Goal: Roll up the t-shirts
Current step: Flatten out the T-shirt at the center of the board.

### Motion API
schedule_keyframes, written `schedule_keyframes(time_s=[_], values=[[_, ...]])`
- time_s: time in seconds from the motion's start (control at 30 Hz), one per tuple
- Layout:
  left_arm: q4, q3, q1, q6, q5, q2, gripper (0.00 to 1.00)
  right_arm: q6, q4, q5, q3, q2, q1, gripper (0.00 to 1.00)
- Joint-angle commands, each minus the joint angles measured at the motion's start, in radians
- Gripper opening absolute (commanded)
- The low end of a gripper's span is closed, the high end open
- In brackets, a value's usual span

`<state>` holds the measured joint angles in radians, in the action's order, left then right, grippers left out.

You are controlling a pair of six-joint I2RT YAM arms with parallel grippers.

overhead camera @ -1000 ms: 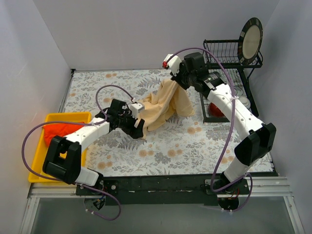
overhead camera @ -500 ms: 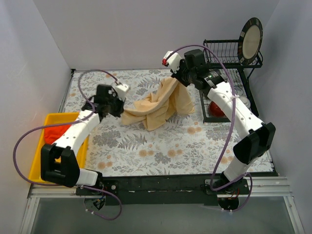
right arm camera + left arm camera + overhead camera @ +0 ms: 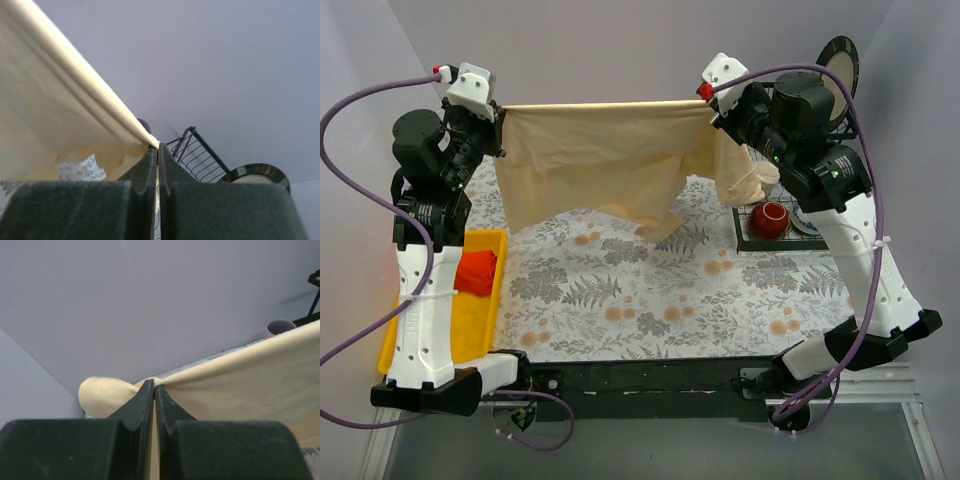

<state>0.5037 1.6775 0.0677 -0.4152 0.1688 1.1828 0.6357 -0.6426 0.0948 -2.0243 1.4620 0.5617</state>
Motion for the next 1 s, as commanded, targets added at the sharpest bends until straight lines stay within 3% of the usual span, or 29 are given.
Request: schedule_keyframes(time_s=[0.0,0.13,0.3,0.5,0.73,0.97], values=[[-0.024,0.114,-0.012,0.023,-0.063,0.038,0.0,0.096,0.103,0.06,-0.04,-0.046,0.004,0.01],[-0.021,0.217,-0.012,0.023,-0.065,0.064,0.0,0.114,0.126,0.059,0.006,-0.098,0.027,0.01],[-0.007,0.191,-0.012,0.013,-0.022,0.031,0.0,0.07,0.061,0.048,-0.011,-0.124,0.035,0.01],[0.035,0.052,-0.014,-0.008,0.021,-0.081,0.0,-0.025,-0.125,-0.027,0.01,-0.169,0.038,0.01],[0.108,-0.125,-0.014,-0.046,0.057,-0.267,0.0,-0.067,-0.411,-0.269,0.098,-0.268,0.041,0.01],[0.119,-0.182,-0.014,-0.053,0.064,-0.315,0.0,-0.034,-0.476,-0.378,0.171,-0.313,0.041,0.01]])
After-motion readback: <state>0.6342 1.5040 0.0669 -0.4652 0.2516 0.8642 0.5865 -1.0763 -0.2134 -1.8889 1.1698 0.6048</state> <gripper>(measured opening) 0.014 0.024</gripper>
